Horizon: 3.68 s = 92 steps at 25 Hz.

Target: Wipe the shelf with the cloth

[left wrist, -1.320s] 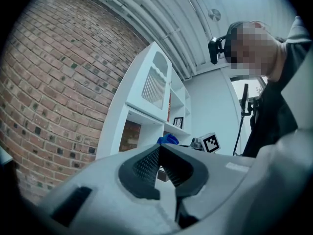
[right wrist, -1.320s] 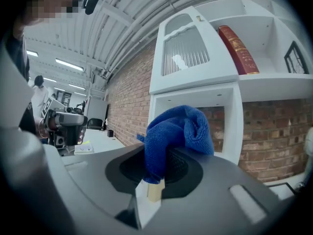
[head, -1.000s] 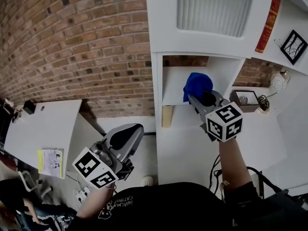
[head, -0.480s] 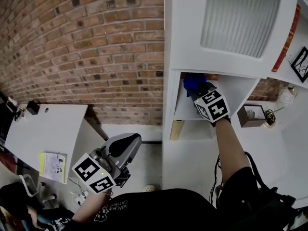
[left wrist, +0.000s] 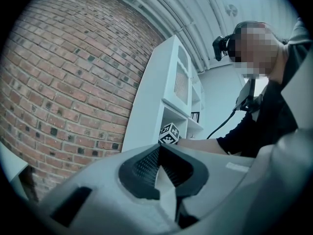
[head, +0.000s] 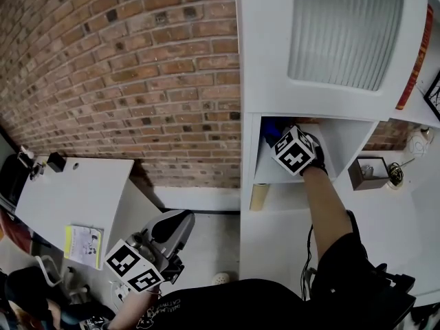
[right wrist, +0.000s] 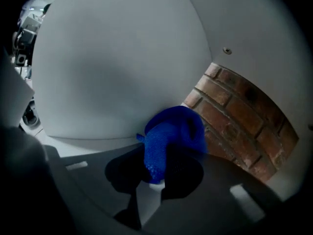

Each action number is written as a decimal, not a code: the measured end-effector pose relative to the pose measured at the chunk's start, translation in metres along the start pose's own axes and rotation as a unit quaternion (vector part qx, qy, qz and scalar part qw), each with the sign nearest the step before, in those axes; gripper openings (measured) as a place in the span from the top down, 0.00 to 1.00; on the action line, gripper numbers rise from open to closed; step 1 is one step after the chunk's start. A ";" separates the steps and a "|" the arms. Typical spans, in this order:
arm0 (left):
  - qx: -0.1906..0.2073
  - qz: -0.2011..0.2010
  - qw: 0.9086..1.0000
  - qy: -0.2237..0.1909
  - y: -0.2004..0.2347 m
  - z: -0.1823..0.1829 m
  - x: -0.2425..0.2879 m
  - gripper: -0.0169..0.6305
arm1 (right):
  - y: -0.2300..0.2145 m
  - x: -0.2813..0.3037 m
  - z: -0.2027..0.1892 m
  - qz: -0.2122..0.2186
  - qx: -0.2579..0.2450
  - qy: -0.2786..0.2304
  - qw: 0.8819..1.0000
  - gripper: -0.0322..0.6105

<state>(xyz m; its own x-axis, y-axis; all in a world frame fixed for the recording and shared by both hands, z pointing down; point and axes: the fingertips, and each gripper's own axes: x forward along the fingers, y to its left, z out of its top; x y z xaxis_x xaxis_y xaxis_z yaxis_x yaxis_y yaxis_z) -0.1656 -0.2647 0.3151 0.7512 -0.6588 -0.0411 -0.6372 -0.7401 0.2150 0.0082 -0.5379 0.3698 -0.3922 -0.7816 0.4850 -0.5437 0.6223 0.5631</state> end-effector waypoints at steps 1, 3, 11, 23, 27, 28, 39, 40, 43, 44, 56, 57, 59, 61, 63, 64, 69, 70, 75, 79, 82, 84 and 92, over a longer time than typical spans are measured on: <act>0.000 0.002 1.000 0.000 0.000 -0.001 0.000 0.98 | 0.000 0.002 0.000 0.002 -0.012 0.005 1.000 0.85; -0.002 0.007 1.000 0.000 0.001 -0.002 -0.001 0.98 | 0.002 0.007 -0.002 0.014 -0.025 0.013 0.999 0.85; -0.015 0.017 1.000 -0.001 0.007 -0.008 0.000 0.98 | 0.016 0.019 -0.003 0.065 -0.044 0.009 0.997 0.85; -0.014 0.001 1.000 -0.006 -0.003 -0.003 0.003 0.98 | -0.020 0.000 -0.055 0.009 0.066 0.084 0.994 0.85; -0.010 -0.004 1.000 -0.007 -0.008 -0.002 0.001 0.98 | -0.042 -0.011 -0.076 -0.034 0.115 0.102 0.988 0.85; -0.009 -0.003 1.000 -0.008 -0.009 -0.001 0.000 0.98 | -0.046 -0.013 -0.080 -0.045 0.126 0.105 0.985 0.85; -0.007 -0.005 1.000 -0.022 -0.015 0.005 -0.016 0.98 | -0.066 -0.049 -0.116 -0.142 0.245 0.189 0.940 0.85; -0.007 -0.005 1.000 -0.024 -0.016 0.005 -0.018 0.98 | -0.067 -0.051 -0.118 -0.149 0.251 0.191 0.937 0.85; -0.007 -0.007 1.000 -0.027 -0.016 0.006 -0.024 0.98 | -0.067 -0.058 -0.118 -0.162 0.263 0.184 0.933 0.86; -0.006 -0.008 1.000 -0.028 -0.016 0.006 -0.025 0.98 | -0.067 -0.062 -0.114 -0.167 0.260 0.175 0.935 0.86; -0.034 -0.145 0.989 -0.009 -0.064 0.030 0.034 0.98 | 0.027 -0.054 0.016 -0.022 0.092 -0.003 0.996 0.85; -0.032 -0.151 0.988 -0.008 -0.068 0.033 0.037 0.98 | 0.033 -0.050 0.016 -0.017 0.079 0.006 0.997 0.85; -0.025 -0.155 0.988 -0.009 -0.072 0.036 0.040 0.98 | 0.042 -0.043 0.012 -0.007 0.045 0.029 0.999 0.85; -0.019 -0.150 0.988 -0.010 -0.072 0.035 0.039 0.98 | 0.049 -0.036 0.008 0.004 0.019 0.045 0.999 0.85; -0.014 -0.143 0.990 -0.004 -0.070 0.031 0.037 0.98 | 0.051 -0.031 0.008 0.011 0.013 0.050 0.999 0.85; -0.011 -0.139 0.990 0.000 -0.069 0.029 0.036 0.98 | 0.051 -0.028 0.008 0.013 0.013 0.051 0.999 0.85; -0.007 -0.126 0.992 0.010 -0.062 0.021 0.029 0.98 | 0.049 -0.022 0.000 0.017 0.022 0.061 0.998 0.85; -0.008 -0.125 0.992 0.010 -0.062 0.020 0.028 0.98 | 0.048 -0.023 -0.002 0.015 0.028 0.064 0.997 0.85; -0.007 -0.133 0.991 0.013 -0.065 0.017 0.031 0.98 | 0.034 -0.030 -0.022 -0.007 0.055 0.082 0.995 0.85; -0.012 -0.146 0.989 0.016 -0.075 0.013 0.038 0.98 | 0.019 -0.040 -0.045 -0.032 0.094 0.095 0.990 0.85; -0.012 -0.156 0.987 0.018 -0.083 0.011 0.044 0.98 | 0.014 -0.049 -0.066 -0.039 0.139 0.113 0.983 0.85; -0.009 -0.163 0.986 0.020 -0.088 0.010 0.047 0.98 | 0.011 -0.057 -0.084 -0.048 0.169 0.139 0.975 0.85; -0.003 -0.180 0.983 0.026 -0.104 0.007 0.054 0.98 | -0.026 -0.088 -0.118 -0.134 0.227 0.169 0.950 0.85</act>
<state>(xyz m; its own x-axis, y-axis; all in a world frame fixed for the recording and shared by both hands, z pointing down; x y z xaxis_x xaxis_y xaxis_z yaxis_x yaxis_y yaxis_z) -0.0605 -0.2243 0.2842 0.9356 -0.3470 -0.0648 -0.3283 -0.9229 0.2010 0.1440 -0.4803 0.3914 0.0240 -0.8026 0.5960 -0.8844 0.2610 0.3870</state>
